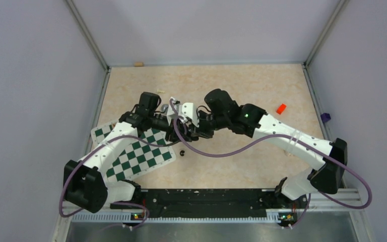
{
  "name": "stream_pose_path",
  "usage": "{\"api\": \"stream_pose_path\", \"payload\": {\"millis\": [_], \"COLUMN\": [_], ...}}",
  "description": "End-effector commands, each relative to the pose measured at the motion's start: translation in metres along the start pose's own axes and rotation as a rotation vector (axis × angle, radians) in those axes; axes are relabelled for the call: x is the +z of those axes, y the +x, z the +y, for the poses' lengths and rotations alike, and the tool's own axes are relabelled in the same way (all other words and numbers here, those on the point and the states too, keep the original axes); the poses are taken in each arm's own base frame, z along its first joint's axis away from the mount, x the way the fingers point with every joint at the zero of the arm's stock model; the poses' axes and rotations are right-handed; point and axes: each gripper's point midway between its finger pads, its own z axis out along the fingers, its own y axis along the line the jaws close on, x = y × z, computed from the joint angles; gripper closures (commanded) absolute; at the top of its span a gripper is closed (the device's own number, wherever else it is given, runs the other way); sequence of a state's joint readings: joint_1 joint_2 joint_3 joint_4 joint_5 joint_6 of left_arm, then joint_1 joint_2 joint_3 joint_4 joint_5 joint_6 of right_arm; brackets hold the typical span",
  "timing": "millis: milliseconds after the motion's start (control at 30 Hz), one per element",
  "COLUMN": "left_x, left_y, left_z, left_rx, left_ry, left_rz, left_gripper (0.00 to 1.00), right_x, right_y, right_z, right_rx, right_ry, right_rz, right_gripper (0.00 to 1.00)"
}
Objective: Insert the wireless bluetooth earbuds into the charging case
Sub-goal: Insert the left earbud into the left side groove of the charging case.
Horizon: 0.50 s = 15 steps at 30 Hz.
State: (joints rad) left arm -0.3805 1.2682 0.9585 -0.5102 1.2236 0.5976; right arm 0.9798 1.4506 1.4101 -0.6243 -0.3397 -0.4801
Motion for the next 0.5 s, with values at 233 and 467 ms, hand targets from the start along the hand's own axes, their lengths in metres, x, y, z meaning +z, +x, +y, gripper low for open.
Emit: {"api": "stream_pose_path", "payload": {"millis": [233, 467], "left_x": [-0.006, -0.008], "left_y": [-0.034, -0.036], "left_z": [-0.019, -0.024], "left_rx": [0.127, 0.150], "left_ry": [0.099, 0.113], "left_rz": [-0.138, -0.154], "left_gripper": [1.00, 1.00], "right_x": [-0.011, -0.019], "right_y": [-0.033, -0.041], "right_z": [-0.013, -0.018], "right_rx": [0.008, 0.005], "right_ry": [0.077, 0.102], "right_rz": [-0.068, -0.077], "right_gripper": [0.75, 0.69]}}
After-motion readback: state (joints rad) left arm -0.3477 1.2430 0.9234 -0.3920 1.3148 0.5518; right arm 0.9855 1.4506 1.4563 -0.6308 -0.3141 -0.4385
